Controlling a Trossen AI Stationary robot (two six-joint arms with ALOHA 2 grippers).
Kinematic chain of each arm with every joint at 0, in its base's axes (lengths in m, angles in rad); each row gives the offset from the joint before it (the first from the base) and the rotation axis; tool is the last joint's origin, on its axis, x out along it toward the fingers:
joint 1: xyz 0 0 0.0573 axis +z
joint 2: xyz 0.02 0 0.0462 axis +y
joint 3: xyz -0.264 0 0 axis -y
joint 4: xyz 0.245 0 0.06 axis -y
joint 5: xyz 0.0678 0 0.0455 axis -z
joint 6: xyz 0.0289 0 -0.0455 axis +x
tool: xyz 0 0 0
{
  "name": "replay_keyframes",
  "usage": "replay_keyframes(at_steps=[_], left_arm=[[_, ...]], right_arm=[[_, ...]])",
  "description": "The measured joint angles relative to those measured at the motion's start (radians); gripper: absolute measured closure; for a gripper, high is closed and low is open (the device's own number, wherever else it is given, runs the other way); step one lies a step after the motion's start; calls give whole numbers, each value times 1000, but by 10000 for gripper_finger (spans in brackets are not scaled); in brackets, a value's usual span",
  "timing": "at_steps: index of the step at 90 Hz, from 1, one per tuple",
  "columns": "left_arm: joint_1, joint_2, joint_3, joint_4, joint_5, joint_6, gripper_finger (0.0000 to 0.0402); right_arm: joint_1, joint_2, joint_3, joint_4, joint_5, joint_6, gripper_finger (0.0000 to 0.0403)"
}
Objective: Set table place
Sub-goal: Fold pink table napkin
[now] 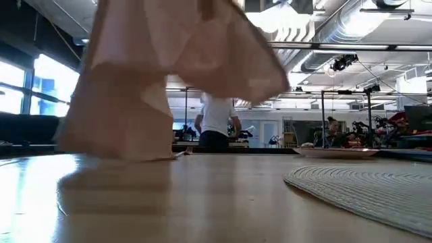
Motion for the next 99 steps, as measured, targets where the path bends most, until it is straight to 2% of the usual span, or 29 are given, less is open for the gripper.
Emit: replay_keyframes(at_steps=[9,15,25,37,46,56,65,73,78,84,99], left_arm=[[-28,-1,0,21,69,-29,402],[-43,-5,0,60,86,-35,401],[-46,-8,0,84,84,-40,401],[-45,-6,0,80,70,-32,402],[-45,-6,0,80,68,-32,402],[-45,-6,0,80,83,-33,402],[-45,-6,0,80,96,-40,402],[-45,-5,0,78,100,-39,402],[-45,-5,0,77,106,-40,402],[-45,-5,0,73,109,-40,402],[-45,-5,0,67,127,-48,402]], right_arm=[[12,2,29,11,-145,19,403],[16,1,61,16,-185,52,403],[17,-2,66,24,-139,142,403],[28,0,-59,90,-104,144,396],[47,1,-213,263,-148,138,369],[58,1,-407,549,-156,149,315],[58,2,-579,832,-102,187,260],[58,12,-698,1060,3,224,213],[57,27,-750,1137,59,243,191],[56,56,-784,1213,73,247,175],[55,144,-755,1313,74,224,179]])
